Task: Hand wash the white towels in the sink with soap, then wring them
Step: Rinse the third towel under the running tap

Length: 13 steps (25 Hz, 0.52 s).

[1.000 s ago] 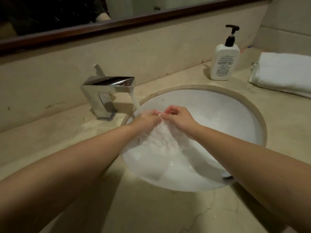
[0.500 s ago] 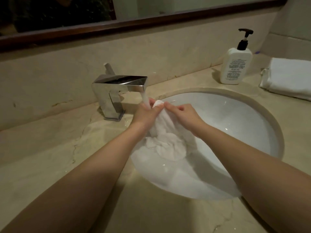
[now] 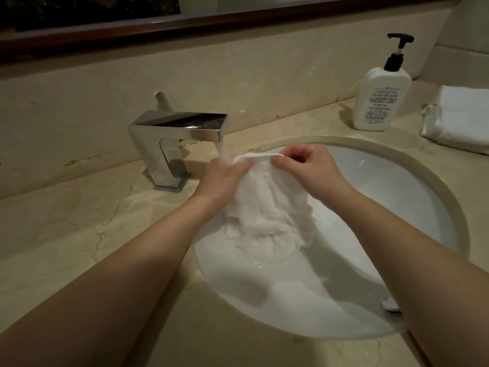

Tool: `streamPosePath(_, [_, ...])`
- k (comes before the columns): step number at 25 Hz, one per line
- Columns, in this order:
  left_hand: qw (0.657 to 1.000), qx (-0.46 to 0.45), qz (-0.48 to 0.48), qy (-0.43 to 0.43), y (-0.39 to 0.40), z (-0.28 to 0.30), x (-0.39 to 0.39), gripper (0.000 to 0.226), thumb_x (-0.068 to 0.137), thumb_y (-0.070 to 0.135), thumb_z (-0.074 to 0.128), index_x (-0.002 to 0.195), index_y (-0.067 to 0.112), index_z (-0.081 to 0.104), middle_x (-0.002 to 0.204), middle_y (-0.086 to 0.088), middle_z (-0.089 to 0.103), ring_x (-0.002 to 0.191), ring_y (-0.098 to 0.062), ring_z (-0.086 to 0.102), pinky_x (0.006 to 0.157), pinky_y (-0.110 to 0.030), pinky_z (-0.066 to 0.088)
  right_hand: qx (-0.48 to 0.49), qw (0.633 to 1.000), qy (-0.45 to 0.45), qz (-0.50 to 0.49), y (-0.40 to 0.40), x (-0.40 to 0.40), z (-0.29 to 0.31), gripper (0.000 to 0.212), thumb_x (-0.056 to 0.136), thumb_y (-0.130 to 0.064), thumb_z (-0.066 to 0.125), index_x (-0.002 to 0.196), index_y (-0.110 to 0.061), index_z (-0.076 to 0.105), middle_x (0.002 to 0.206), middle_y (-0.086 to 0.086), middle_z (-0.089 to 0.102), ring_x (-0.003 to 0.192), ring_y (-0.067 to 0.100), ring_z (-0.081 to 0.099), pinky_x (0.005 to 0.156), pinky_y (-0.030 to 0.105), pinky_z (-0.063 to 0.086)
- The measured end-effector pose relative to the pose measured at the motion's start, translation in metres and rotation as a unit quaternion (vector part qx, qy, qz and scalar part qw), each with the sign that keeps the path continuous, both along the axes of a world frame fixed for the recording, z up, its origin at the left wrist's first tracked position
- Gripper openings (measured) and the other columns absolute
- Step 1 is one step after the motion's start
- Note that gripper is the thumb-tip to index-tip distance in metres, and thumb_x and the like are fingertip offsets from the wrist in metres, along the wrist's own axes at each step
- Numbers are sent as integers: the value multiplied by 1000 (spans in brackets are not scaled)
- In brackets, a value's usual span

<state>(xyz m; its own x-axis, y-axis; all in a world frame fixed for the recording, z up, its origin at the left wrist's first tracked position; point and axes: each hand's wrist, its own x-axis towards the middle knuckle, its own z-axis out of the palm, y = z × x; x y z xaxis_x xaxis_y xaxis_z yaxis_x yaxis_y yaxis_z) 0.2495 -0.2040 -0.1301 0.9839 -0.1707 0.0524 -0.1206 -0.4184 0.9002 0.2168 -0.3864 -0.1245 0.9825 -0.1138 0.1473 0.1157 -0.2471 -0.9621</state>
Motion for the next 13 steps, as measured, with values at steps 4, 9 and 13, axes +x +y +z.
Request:
streamPosePath(4, [998, -57, 0, 34, 3, -2, 3, 29, 91, 39, 70, 72, 22, 56, 68, 9, 60, 65, -9, 57, 58, -22, 42, 45, 999, 26, 7, 4, -3, 4, 30, 97, -26, 63, 72, -11, 67, 68, -1, 62, 65, 12, 59, 61, 24, 46])
streamPosePath(9, [988, 122, -66, 74, 4, -8, 1, 34, 96, 40, 65, 73, 18, 53, 76, 0, 56, 71, -16, 54, 61, -29, 38, 78, 996, 44, -30, 3, -4, -4, 29, 92, -20, 66, 68, -6, 56, 67, 6, 45, 66, 20, 45, 60, 31, 38])
streamPosePath(13, [997, 70, -1, -29, 1, 9, -2, 35, 104, 40, 52, 73, 22, 54, 74, 2, 55, 66, -12, 51, 52, -18, 35, 48, 991, 14, -121, 3, -2, -7, 28, 87, -17, 64, 60, -14, 57, 60, -3, 48, 59, 12, 44, 55, 26, 37])
